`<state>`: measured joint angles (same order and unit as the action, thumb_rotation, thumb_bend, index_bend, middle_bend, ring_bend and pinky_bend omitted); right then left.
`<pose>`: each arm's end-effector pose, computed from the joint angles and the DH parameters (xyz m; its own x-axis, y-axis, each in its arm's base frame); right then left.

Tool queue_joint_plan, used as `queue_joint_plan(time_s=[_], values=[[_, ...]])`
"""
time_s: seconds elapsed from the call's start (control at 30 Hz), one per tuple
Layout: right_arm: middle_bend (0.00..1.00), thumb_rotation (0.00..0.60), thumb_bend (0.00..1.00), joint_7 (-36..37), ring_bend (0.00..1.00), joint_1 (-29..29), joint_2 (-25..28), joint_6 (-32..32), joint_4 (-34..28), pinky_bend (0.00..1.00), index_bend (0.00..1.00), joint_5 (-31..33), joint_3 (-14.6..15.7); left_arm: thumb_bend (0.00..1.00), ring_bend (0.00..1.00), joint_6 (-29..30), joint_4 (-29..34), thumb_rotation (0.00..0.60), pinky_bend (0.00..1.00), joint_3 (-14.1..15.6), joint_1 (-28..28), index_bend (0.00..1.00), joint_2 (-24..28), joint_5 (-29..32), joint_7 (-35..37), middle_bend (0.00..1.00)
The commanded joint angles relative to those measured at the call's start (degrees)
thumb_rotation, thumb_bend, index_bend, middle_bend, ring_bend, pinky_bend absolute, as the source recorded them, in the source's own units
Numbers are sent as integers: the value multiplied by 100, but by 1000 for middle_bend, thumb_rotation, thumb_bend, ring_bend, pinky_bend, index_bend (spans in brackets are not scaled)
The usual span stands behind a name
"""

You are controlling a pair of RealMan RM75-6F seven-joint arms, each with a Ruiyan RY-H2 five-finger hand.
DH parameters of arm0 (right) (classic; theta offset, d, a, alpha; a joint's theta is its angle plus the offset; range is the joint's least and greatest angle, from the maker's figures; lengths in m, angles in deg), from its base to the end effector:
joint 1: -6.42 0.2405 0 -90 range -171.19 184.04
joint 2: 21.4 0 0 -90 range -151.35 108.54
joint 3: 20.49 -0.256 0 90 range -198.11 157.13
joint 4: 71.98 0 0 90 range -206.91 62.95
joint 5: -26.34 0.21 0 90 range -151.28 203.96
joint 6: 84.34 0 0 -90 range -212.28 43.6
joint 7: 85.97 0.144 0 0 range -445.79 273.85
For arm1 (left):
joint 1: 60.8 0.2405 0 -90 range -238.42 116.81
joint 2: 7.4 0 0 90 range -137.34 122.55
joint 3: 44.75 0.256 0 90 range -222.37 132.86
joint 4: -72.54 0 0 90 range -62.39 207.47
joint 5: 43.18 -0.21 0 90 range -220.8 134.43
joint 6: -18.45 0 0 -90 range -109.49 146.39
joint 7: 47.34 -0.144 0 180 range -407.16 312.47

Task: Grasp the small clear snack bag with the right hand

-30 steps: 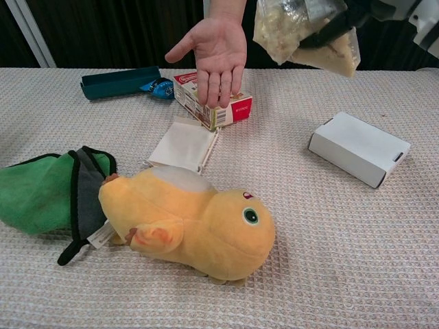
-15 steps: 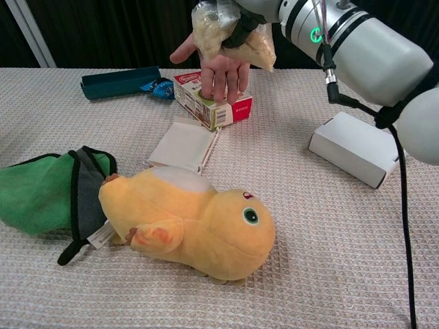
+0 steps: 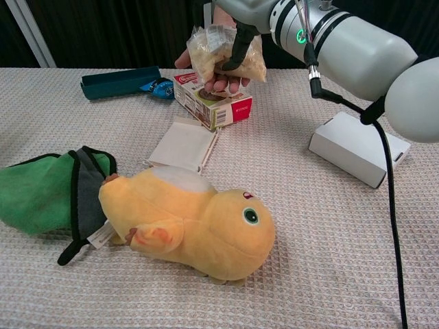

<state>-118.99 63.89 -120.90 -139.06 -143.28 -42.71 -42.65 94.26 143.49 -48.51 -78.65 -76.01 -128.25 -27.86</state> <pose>-0.0190 -0.4041 -0.0243 0.5523 0.1307 0.8233 -0.6622 -0.5312 0.5285 -0.3366 0.2699 0.1639 0.3551 0.0295 0.9344 0.9283 -0.1287 -0.3487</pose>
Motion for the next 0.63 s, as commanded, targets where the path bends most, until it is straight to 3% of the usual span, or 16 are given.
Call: queue_joint_plan(time_s=[0.03,0.13,0.2,0.27,0.33,0.43,0.63], values=[[0,600,0,8,0,-416,614,-383,-788,0,0,-153,212,38,77,89,43,600,206,2,62,164,26,1,-25,138],[0,600,0,22,0,-1201,1520,-1036,-1854,0,0,-450,660,38,77,311,161,600,205,67,253,164,101,-9,-180,138],[0,600,0,142,0,-1924,2202,-1654,-2442,0,0,-714,1120,38,77,496,296,600,204,140,451,164,164,11,-320,135],[0,600,0,445,0,-2566,2673,-2195,-2661,0,0,-933,1548,38,77,681,387,600,203,204,638,162,194,27,-414,130],[0,600,0,1078,0,-3252,2976,-2797,-2563,0,0,-1109,1946,37,76,906,434,600,202,267,855,154,191,44,-518,125],[0,600,0,1970,0,-4013,3057,-3291,-2201,0,0,-1033,2309,38,76,1087,461,600,201,351,1098,134,162,89,-664,116],[0,600,0,2676,0,-4638,2537,-3450,-1205,0,0,-829,2422,37,76,1280,436,600,198,399,1334,124,98,73,-782,113]])
